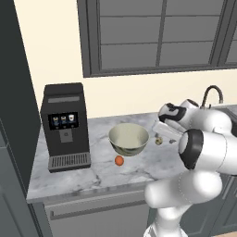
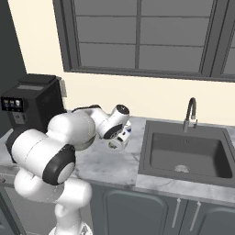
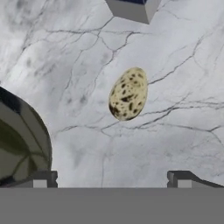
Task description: Gather the eggs and milk located in the vicinity of the sink area and place them right next to the bowl.
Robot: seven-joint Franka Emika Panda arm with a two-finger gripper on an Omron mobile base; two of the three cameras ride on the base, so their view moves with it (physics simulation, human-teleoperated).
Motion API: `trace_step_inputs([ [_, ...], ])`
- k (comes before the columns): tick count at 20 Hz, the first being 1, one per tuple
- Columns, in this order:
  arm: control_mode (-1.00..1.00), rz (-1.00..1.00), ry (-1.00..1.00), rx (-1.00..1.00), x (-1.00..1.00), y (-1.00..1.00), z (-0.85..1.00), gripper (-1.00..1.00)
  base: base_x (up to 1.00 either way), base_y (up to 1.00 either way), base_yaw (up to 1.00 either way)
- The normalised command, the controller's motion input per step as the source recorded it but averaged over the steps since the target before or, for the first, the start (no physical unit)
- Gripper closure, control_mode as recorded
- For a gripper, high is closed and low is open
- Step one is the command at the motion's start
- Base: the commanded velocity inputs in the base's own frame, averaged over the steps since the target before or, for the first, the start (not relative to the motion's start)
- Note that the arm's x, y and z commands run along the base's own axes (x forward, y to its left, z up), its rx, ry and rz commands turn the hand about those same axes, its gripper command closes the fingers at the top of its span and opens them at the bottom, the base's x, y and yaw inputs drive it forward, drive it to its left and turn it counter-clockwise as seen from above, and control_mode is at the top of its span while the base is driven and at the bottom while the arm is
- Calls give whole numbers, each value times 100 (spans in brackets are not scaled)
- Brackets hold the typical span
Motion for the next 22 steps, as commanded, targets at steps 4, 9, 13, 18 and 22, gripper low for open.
trace_step_inputs([
  [4, -100, 0, 0, -1, 22, 0, -13, -100, 0, 0, 0],
  [9, -100, 0, 1, 0, 24, -1, -10, -100, 0, 0, 0],
  [13, -100, 1, 3, 0, 15, -10, -11, -100, 0, 0, 0],
  [18, -100, 1, 5, -1, 8, -12, -9, -100, 0, 0, 0],
  [22, -100, 0, 6, 0, 27, -1, -2, -100, 0, 0, 0],
])
